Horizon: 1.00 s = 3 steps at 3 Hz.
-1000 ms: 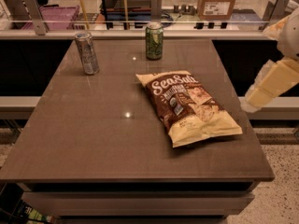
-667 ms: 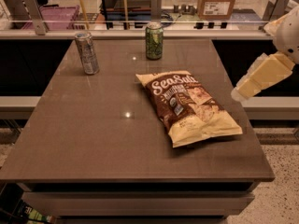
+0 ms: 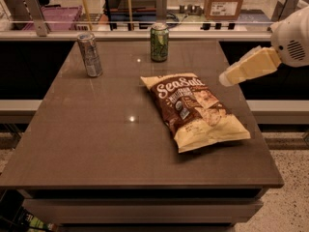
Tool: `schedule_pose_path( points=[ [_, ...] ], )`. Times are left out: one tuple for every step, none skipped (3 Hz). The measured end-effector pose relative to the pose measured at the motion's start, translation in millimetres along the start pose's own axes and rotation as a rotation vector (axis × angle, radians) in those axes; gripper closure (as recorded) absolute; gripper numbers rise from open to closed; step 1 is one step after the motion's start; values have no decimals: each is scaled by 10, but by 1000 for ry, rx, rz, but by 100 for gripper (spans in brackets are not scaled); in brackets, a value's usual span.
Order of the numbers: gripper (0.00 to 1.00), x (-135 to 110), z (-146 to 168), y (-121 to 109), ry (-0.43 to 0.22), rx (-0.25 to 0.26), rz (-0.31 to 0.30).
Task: Pick green can
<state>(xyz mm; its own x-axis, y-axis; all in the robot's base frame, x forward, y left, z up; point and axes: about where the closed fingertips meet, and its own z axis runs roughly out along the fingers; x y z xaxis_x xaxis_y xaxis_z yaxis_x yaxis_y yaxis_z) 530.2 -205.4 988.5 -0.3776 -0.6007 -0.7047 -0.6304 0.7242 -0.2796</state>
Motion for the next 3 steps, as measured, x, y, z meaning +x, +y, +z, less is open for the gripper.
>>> schedule_pose_path(
  points=[
    [0, -80, 183, 45, -89, 45, 107],
    [0, -256, 358, 107, -170, 82, 160],
    [0, -256, 358, 108, -170, 82, 160]
  ],
)
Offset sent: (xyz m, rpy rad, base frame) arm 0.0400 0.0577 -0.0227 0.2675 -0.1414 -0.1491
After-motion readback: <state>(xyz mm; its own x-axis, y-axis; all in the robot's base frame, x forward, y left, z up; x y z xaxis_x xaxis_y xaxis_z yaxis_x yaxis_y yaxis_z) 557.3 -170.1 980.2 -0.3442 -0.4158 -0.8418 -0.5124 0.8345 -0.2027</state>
